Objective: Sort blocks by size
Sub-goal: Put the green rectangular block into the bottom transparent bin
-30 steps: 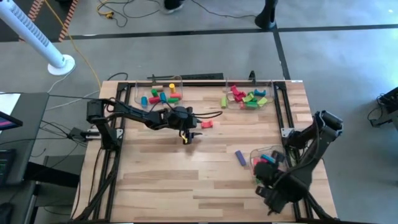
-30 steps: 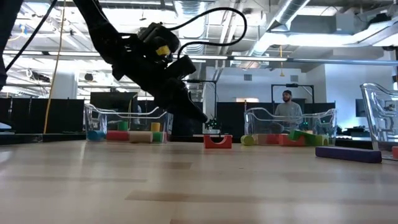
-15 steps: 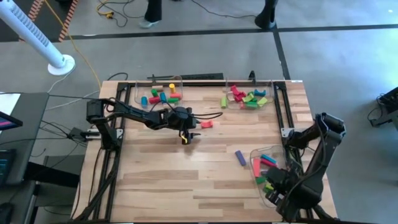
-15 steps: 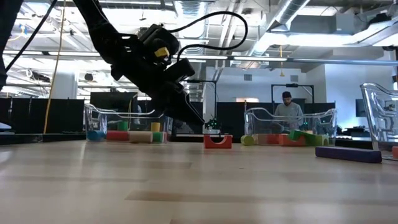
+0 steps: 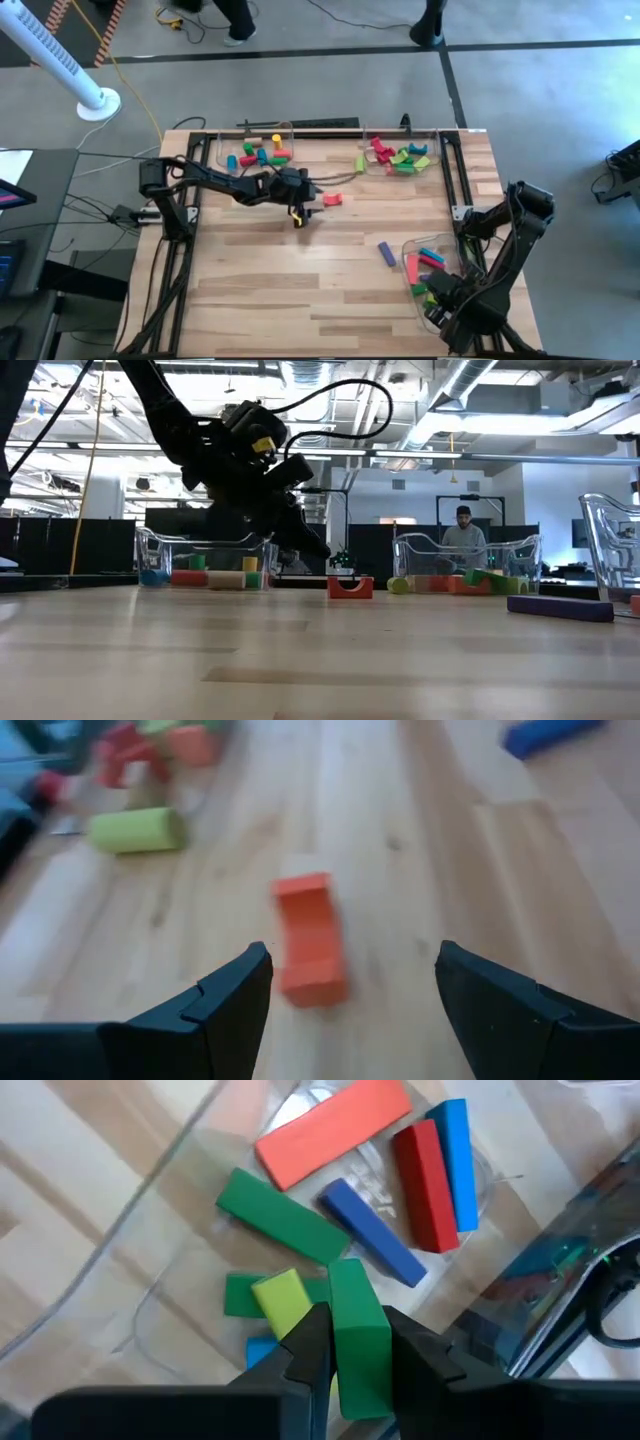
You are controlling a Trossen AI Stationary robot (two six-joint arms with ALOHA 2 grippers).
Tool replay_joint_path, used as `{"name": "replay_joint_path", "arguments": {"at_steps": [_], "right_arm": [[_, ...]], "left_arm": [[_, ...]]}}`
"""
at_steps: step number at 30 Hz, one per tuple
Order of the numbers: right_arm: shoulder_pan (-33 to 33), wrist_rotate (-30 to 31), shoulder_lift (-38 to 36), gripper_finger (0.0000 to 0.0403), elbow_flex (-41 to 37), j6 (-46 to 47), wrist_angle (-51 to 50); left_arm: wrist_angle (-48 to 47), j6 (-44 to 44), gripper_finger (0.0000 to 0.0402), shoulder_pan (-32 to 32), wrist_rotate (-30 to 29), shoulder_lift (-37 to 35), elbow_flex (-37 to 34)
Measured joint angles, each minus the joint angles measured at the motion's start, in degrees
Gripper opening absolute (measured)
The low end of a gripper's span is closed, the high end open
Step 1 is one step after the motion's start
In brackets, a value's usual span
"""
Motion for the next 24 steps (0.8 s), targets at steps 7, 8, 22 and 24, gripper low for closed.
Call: {"name": "replay_joint_path", "arguments": {"at_steps": [7,8,22,24], "right_arm": [[0.0,-0.75,0.0,0.0104,-2.45,1.03,2.15],[0.0,-0.75,0.02,0.0105,-2.46,1.03,2.19],[-0.02,-0.72,0.0,0.011,-2.46,1.03,2.47],[-0.02,-0.72,0.02,0.0113,-2.46,1.04,2.57]], "left_arm": [[-0.28,-1.54,0.0262,3.01,-0.15,0.03,-0.02],[-0.78,-1.59,0.0261,3.1,-0.12,0.04,-0.02],[-0.15,-1.62,0.0256,2.86,2.79,2.93,-0.06],[1.96,-2.27,0.0256,2.86,3.32,5.11,-0.04]]}}
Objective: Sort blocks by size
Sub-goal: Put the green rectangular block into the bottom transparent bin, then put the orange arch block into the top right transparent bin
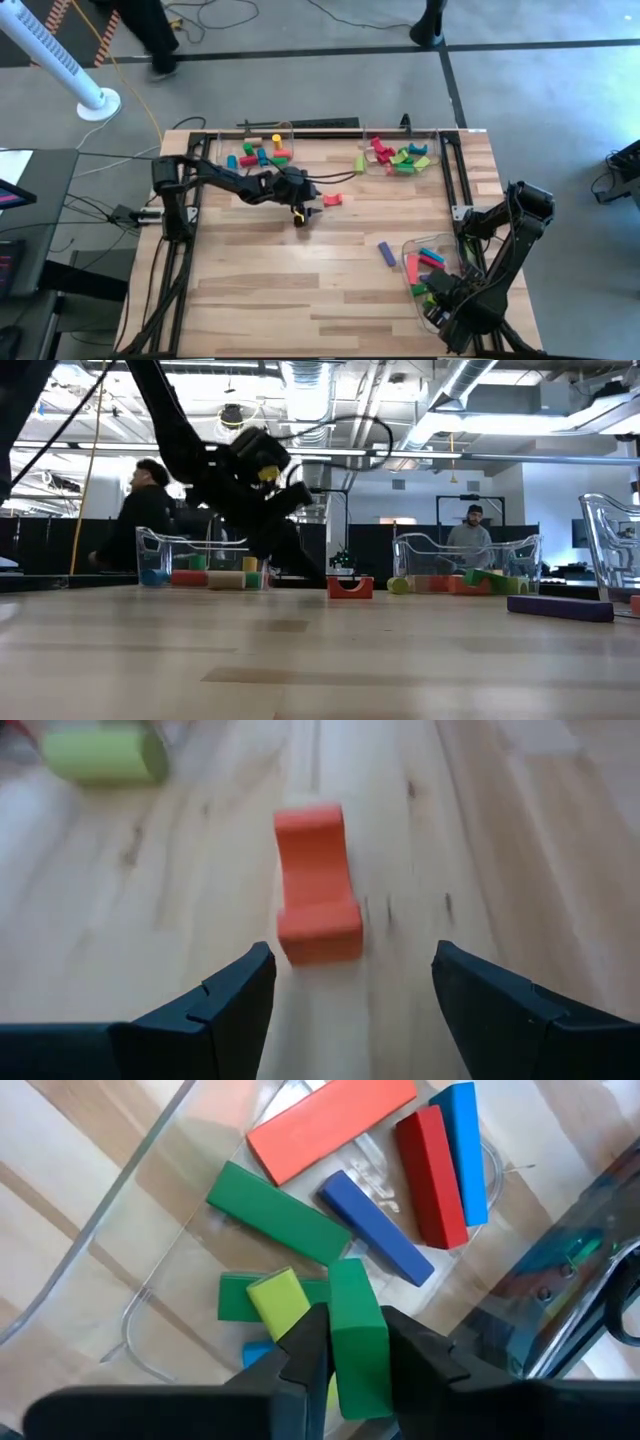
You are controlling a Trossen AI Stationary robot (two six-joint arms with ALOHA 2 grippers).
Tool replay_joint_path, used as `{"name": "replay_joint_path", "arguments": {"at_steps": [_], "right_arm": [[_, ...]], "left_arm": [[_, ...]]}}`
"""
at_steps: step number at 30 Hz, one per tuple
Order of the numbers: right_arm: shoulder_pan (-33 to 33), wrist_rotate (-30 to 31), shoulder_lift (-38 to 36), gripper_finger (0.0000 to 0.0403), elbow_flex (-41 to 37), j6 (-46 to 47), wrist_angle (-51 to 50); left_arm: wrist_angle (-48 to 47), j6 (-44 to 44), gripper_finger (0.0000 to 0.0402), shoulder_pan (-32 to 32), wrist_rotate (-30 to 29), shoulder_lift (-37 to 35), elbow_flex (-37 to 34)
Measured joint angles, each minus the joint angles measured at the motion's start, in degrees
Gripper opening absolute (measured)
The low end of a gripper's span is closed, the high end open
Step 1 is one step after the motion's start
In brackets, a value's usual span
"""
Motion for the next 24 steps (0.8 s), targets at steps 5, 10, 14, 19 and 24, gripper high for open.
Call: {"name": "replay_joint_path", "arguments": {"at_steps": [5,10,14,19,24], "right_arm": [[0.0,0.02,-0.02,0.0141,0.0,-0.84,1.55],[0.0,0.18,-0.02,0.0215,0.0,-0.86,1.63],[0.0,0.31,-0.02,0.0262,0.0,-0.67,1.29],[-0.34,0.35,-0.02,0.0274,0.39,-0.88,1.07],[-1.55,1.38,-0.02,0.0275,3.08,-2.16,-1.69]], "left_arm": [[1.9,-1.02,0.0256,0.0,-0.54,3.82,0.92],[2.59,-0.74,0.0256,0.0,-3.19,4.21,1.91],[3.49,-0.72,0.0256,0.0,-3.26,4.25,1.95],[3.59,-0.5,0.0256,0.0,-1.8,4.25,1.95],[4.74,-0.79,0.0256,-0.02,-0.66,4.25,1.95]]}}
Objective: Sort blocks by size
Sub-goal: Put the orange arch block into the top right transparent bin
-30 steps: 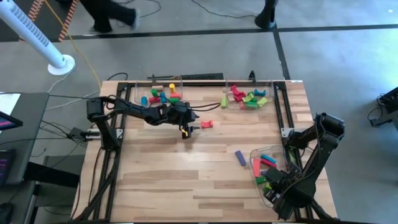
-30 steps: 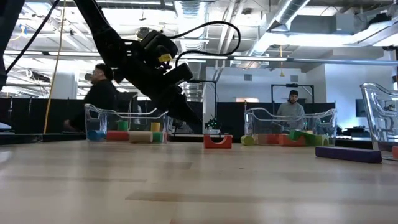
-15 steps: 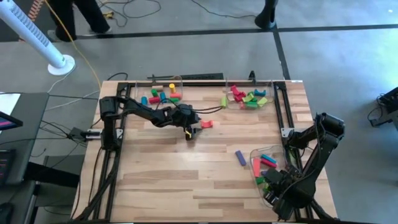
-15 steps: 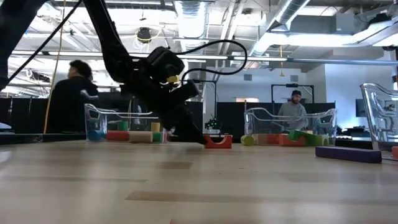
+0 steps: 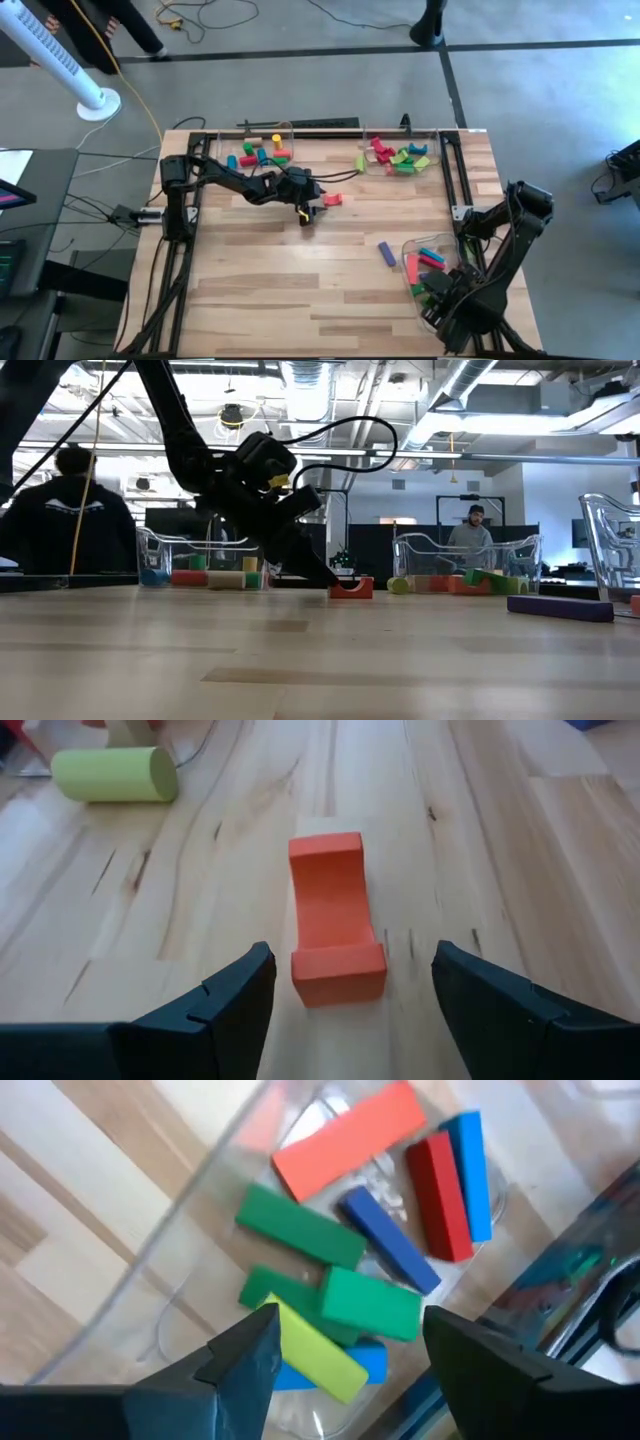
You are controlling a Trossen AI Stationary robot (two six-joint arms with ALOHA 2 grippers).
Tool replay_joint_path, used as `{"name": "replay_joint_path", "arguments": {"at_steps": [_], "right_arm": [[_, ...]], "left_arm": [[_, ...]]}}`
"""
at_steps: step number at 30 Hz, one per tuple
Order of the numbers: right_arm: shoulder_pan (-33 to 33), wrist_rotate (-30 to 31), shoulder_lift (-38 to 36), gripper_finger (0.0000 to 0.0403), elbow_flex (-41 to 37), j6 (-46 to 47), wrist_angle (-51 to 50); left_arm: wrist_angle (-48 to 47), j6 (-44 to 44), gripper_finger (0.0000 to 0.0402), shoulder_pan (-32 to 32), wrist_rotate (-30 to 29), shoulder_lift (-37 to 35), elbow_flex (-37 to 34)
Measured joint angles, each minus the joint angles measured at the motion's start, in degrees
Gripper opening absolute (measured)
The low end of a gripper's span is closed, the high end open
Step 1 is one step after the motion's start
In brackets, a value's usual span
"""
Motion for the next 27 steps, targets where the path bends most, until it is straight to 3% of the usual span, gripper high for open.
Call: {"name": "replay_joint_path", "arguments": {"at_steps": [9,27], "right_arm": [[-2.4,5.0,0.0,0.0275,4.65,-3.75,-4.43],[-2.68,10.41,0.0,0.0275,5.75,-5.46,-5.51]], "left_arm": [[0.04,-0.41,0.0256,0.0,0.04,0.0,0.63],[0.62,-0.17,0.0256,0.11,-0.47,2.31,1.21]]}}
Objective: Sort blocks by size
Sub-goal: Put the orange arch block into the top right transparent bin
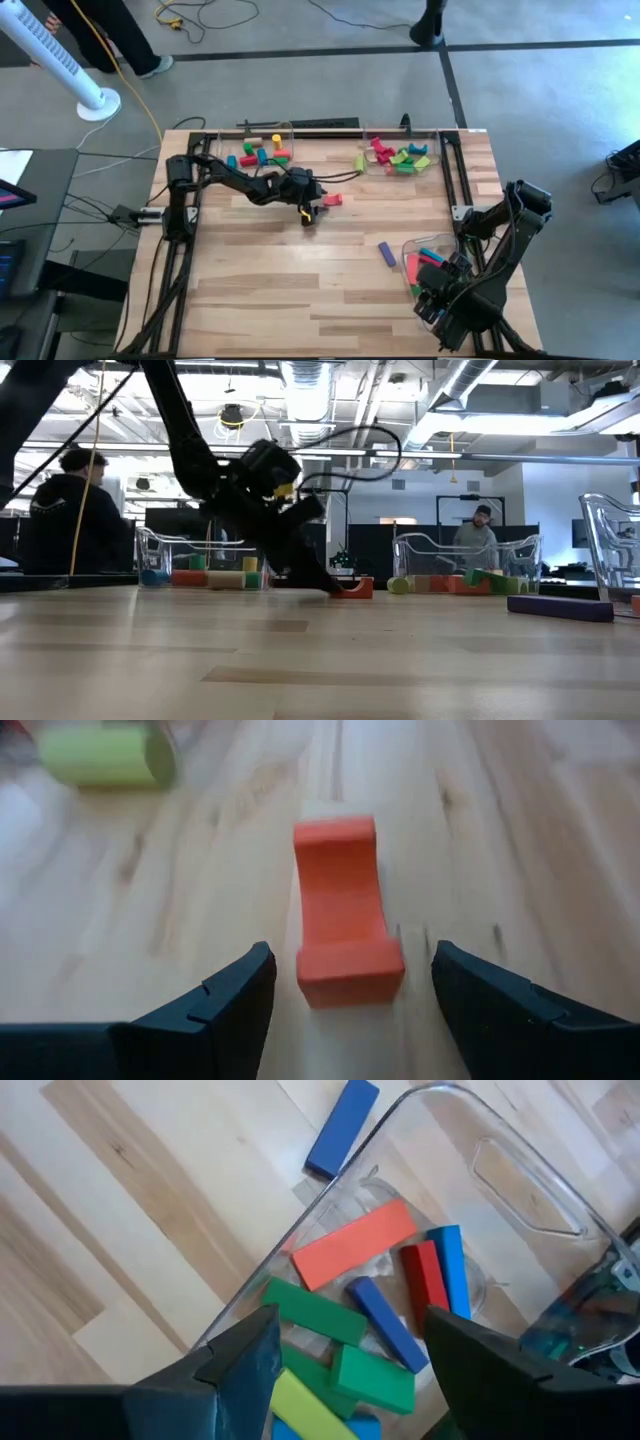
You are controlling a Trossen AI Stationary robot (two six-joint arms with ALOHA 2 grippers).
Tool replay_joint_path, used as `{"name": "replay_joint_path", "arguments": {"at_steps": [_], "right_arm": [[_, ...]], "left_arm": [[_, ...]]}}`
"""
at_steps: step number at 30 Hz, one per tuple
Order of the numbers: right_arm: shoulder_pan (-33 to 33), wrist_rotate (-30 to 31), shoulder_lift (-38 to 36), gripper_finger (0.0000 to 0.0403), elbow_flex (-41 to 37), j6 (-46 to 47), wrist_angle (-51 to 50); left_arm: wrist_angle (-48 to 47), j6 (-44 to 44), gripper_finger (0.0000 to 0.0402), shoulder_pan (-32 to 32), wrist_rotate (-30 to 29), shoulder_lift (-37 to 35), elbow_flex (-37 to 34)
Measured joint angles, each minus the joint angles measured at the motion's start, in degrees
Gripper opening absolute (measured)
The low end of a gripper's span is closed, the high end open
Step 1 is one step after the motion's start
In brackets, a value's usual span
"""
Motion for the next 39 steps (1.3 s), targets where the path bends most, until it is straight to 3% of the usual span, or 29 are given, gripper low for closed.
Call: {"name": "replay_joint_path", "arguments": {"at_steps": [8,20,28,31,39], "right_arm": [[-0.28,0.86,0.0,0.0275,0.0,-1.01,-0.02],[-0.17,2.45,0.0,0.0275,0.0,-1.01,0.32],[-0.28,2.69,0.0,0.0275,0.0,-1.01,0.31],[-0.28,4.97,0.0,0.0275,0.0,-1.01,0.3],[-0.74,8.43,0.0,0.0275,0.02,-1.01,0.77]], "left_arm": [[1.45,-2.01,0.0252,-0.31,1.06,4.95,3.6],[-1.53,-0.77,0.0137,-0.27,1.11,4.85,3.75],[-0.56,0.09,0.0128,-0.27,1.27,4.16,4.08],[-2.69,0.56,0.0128,-0.18,1.73,3.4,7.0],[-16.43,6.42,0.0128,-0.2,2.71,3.16,24.7]]}}
